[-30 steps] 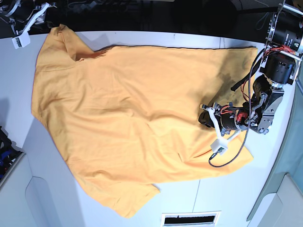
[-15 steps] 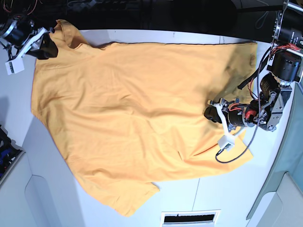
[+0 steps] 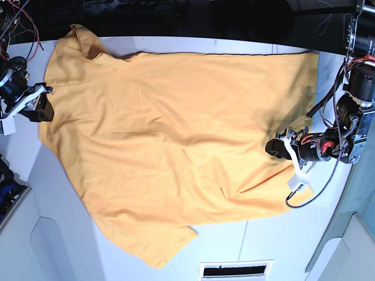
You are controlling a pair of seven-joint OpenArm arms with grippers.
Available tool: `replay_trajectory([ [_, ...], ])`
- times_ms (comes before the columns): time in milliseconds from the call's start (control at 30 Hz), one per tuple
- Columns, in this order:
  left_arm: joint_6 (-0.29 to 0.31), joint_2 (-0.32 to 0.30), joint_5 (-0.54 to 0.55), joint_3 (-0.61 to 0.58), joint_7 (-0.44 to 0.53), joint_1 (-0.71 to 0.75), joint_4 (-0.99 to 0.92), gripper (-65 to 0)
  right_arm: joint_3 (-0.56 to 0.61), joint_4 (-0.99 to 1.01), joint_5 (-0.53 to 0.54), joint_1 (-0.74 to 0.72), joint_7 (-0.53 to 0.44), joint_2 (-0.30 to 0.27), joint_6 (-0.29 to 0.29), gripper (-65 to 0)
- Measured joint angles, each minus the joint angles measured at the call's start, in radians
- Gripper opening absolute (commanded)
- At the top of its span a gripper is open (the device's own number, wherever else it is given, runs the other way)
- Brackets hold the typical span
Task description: Layout the t-shirt on the table in an organized manner, then fold the t-shirt properly
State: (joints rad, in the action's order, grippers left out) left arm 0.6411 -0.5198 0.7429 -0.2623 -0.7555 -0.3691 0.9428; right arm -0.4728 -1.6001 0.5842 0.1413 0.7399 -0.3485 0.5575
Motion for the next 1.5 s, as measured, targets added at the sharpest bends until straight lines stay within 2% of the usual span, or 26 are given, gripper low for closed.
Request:
replay_trajectory([
  [100, 0.003, 0.002, 0.001, 0.0, -0.001, 0.003, 0.0, -47.7, 0.0, 0.143, -0.009, -0.089, -0.014, 0.001, -0.005, -46.3],
  [133, 0.003, 0.002, 0.0, 0.0, -0.005, 0.003, 0.0, -47.8, 0.0, 0.193, -0.008, -0.113, -0.018, -0.001, -0.005, -48.9],
  [233, 0.003, 0.002, 0.0, 0.0, -0.008, 0.018, 0.0, -47.8, 0.0, 0.323, -0.012, -0.154, -0.017, 0.002, -0.011, -65.0],
  [400, 0.005, 0.002, -0.008, 0.004, -0.003, 0.063, 0.0, -47.8, 0.0, 0.404, -0.015, -0.156, -0.053, 0.002, -0.015, -65.0],
  [500, 0.01, -0.001, -0.014, 0.012, 0.045, 0.091, 0.003, -47.8, 0.0, 0.406, -0.014, -0.158, -0.063, 0.002, -0.014, -65.0],
  [600, -0.048, 0.003, -0.067, 0.015, 0.119, 0.123, 0.01, -47.8, 0.002, 0.41, -0.02, -0.161, -0.082, 0.002, -0.011, -65.0],
  [767, -0.151, 0.028, -0.175, 0.015, 0.241, 0.123, 0.003, -47.8, 0.046, 0.507, -0.111, -0.209, -0.146, -0.001, -0.005, -65.0],
  [900, -0.177, 0.074, -0.266, 0.018, 0.244, 0.087, -0.008, -47.8, 0.068, 0.613, -0.153, -0.272, -0.252, -0.001, 0.002, -65.0],
  [1033, -0.234, 0.131, -0.327, 0.016, 0.265, 0.011, -0.083, -47.8, 0.069, 0.699, -0.198, -0.352, -0.29, -0.001, 0.003, -65.0],
  [1133, -0.231, 0.151, -0.333, 0.015, 0.277, -0.056, -0.178, -47.8, 0.071, 0.741, -0.25, -0.416, -0.286, -0.001, -0.007, -65.0],
  [1300, -0.232, 0.157, -0.34, 0.015, 0.257, -0.123, -0.245, -47.8, 0.071, 0.756, -0.261, -0.472, -0.282, -0.001, -0.009, -65.0],
  [1400, -0.167, 0.146, -0.34, 0.015, 0.195, -0.13, -0.235, -47.8, 0.071, 0.756, -0.232, -0.491, -0.264, -0.003, -0.011, -65.0],
  [1500, -0.085, 0.105, -0.243, 0.012, 0.114, -0.109, -0.168, -47.7, 0.07, 0.73, -0.167, -0.487, -0.191, -0.005, -0.01, -65.0],
])
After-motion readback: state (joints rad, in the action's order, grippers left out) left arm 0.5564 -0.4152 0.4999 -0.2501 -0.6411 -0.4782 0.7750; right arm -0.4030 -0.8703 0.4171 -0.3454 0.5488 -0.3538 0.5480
